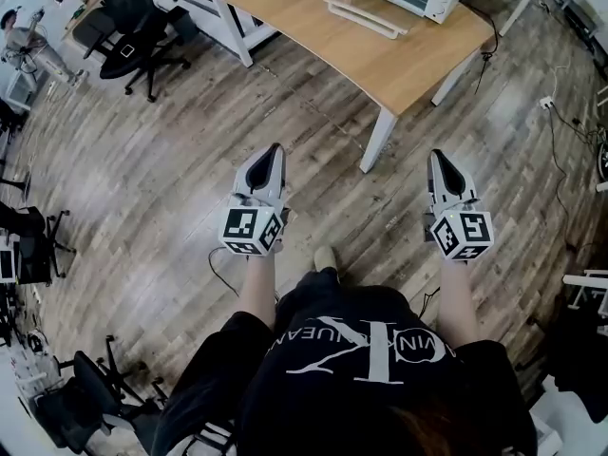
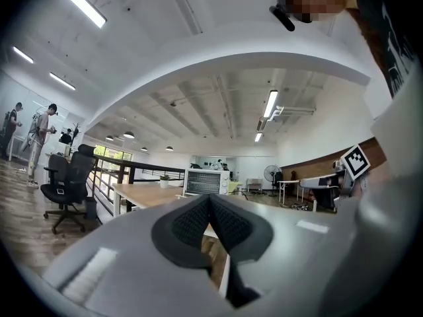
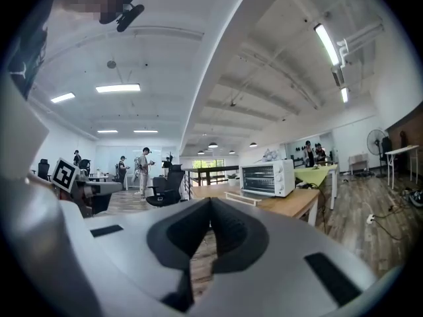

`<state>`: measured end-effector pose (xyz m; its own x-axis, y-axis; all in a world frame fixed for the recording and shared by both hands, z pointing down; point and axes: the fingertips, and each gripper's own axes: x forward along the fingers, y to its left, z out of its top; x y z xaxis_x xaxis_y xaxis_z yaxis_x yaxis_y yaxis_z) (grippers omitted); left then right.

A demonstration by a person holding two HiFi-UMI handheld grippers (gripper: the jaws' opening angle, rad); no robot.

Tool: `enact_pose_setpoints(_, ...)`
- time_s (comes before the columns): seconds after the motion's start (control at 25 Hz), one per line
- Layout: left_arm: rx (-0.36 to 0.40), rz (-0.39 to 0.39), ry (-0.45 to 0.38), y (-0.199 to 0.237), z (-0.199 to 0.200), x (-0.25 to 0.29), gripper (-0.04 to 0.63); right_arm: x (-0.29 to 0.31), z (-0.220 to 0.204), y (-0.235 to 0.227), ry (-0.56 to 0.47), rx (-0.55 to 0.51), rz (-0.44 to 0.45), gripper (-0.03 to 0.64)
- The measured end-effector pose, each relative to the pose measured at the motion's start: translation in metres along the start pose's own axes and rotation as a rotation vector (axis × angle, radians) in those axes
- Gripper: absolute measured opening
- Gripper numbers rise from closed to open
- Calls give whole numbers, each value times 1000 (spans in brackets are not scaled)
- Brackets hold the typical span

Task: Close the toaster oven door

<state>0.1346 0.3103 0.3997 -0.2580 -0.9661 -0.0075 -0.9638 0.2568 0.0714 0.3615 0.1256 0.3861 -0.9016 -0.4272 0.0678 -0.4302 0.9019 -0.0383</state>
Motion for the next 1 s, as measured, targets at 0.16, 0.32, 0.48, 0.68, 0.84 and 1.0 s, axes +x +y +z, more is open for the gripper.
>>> enact_pose_setpoints(0.16,-1,-27,5,7,-4,13,11,7,-2,-2,4,4,-15,14)
enact_pose_setpoints(0.32,14,-38,-5,22,1,15,11,16,-1,4,-17,18,-25,15)
enact_pose_setpoints(0.48,17,5,-19,51,7,3,11,31,-2,15,-35,42,-23,15)
enact_pose_setpoints(0.68,2,67,-17,80,3,-18,12,50,-2,37,-34,47,13,15)
enact_pose_setpoints(0.84,0,94,2,95,-4,-29,11,68,-5,49,-22,50,39,15)
enact_pose_setpoints(1.0,-34,143,6,119,-11,-35,11,88,-9,62,-10,45,66,15)
